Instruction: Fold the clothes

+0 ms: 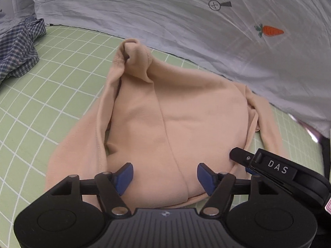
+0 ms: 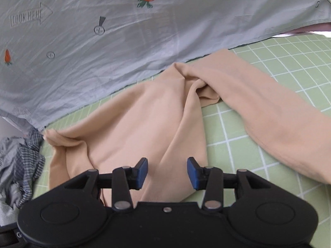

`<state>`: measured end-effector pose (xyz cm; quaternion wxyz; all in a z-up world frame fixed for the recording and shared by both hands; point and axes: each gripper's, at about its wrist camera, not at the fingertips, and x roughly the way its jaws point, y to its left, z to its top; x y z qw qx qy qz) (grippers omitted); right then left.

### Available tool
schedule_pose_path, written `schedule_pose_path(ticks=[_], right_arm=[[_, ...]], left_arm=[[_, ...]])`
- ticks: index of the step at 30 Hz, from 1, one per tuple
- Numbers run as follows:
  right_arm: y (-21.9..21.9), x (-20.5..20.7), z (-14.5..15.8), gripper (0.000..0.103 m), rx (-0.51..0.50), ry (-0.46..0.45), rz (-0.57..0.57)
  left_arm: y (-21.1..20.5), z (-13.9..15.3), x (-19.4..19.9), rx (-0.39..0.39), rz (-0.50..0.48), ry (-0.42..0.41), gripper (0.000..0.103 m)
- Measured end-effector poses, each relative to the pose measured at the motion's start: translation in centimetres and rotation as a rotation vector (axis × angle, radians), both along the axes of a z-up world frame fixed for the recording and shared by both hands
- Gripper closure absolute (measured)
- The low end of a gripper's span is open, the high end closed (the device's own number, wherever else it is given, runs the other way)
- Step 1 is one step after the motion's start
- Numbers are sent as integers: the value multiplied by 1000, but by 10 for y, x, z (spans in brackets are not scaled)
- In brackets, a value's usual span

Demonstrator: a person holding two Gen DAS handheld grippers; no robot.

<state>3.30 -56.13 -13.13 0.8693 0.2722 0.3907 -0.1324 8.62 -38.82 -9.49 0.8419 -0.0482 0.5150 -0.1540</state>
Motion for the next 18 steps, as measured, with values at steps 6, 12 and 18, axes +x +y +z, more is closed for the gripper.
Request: schedule_pose_path(ticks=[6, 12, 18], right_arm=[[-2, -3, -2, 75, -23, 25, -2], [-3, -11, -1, 100, -23, 9, 29], [-15, -30, 14, 101, -43, -26, 27]], left_arm=[[-9, -11, -3, 74, -38, -10, 37], [1, -15, 0, 73, -9, 1, 73], [39, 1, 1, -54, 70, 22, 94]])
